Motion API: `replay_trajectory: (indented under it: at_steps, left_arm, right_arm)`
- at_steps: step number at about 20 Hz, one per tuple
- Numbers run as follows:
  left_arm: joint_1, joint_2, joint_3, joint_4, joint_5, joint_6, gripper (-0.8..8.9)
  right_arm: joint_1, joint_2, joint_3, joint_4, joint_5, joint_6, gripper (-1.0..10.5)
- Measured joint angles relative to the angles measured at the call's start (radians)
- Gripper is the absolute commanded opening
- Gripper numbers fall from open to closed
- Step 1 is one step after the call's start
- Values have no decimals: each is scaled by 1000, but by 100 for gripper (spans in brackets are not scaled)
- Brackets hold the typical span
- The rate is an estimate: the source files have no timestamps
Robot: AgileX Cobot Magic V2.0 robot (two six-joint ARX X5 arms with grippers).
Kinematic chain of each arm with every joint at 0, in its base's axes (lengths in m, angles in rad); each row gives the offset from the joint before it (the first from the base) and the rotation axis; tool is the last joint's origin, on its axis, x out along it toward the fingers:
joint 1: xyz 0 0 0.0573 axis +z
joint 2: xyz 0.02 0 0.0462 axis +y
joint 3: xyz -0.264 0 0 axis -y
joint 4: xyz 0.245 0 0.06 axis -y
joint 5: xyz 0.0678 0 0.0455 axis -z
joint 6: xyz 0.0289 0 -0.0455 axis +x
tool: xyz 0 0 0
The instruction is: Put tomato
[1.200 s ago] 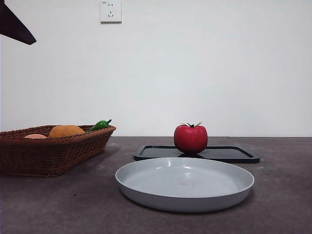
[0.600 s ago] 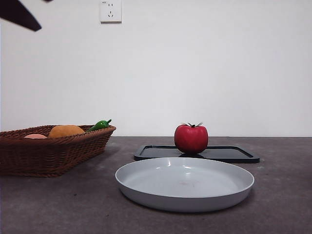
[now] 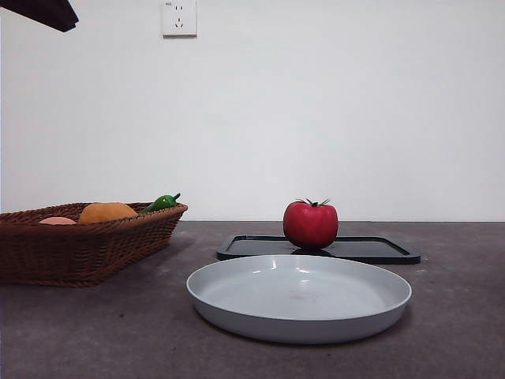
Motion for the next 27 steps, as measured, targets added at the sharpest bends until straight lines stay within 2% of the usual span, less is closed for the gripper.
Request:
replay_trajectory:
  at_steps: [11,13,16,20,23,25,27]
  left_arm:
    - [14,-21,0,35,-18,9,7]
    - [68,-82,0,158,-65,32,7]
    - [203,-230,-67,478,-101,58,7]
    - [359,-440,-292,808,-291,64,7]
    - [421,-594,-475,872,-455,64,7]
    - [442,-670,-585,870,-506,64,7]
    - [456,-741,-685,869,-509,64,7]
  right_arm:
    - [0,0,0,0,0,0,11]
    - [0,0,0,0,0,0,11]
    - [0,0,0,0,0,0,11]
    - [0,0,0,0,0,0,11]
    - [0,0,0,0,0,0,11]
    - [0,0,0,0,0,0,11]
    - [0,0,0,0,0,0,11]
